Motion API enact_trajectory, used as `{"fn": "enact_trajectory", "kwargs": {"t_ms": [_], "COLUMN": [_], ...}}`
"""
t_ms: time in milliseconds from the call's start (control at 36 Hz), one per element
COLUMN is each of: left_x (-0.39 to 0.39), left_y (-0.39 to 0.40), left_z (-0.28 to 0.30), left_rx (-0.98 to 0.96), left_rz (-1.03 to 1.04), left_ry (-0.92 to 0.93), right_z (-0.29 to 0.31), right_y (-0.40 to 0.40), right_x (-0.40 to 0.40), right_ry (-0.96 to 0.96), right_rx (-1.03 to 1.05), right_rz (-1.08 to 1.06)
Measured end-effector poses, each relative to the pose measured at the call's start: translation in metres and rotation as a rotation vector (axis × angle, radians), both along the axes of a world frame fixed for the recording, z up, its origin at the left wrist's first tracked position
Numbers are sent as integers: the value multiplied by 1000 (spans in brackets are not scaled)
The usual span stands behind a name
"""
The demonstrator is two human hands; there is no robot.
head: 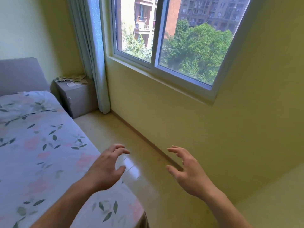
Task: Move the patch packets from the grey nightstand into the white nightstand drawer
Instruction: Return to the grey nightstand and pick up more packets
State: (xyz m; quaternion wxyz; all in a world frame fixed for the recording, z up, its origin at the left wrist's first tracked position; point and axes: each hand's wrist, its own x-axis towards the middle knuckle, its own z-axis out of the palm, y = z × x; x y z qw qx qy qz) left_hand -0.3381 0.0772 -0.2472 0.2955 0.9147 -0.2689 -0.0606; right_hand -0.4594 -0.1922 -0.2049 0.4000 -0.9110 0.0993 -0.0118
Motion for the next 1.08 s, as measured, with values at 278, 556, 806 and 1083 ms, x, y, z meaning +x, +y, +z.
{"fn": "enact_trajectory", "kwargs": {"t_ms": [278, 556, 806, 1083], "left_x": [115, 214, 281, 409], "left_y": [-164, -215, -186, -116], "left_z": [25, 26, 30, 12], "left_rx": [-3, 13, 13, -1], "left_rz": [-71, 213, 520, 725], "left_ry": [-22, -25, -8, 42], "right_z": [-20, -10, -5, -23], "right_y": [-126, -221, -208, -133], "right_x": [120, 287, 436, 622], "right_ry": [7, -3, -29, -41], "right_rx": [70, 12, 15, 7], "right_rz": [-3, 236, 500, 686]}}
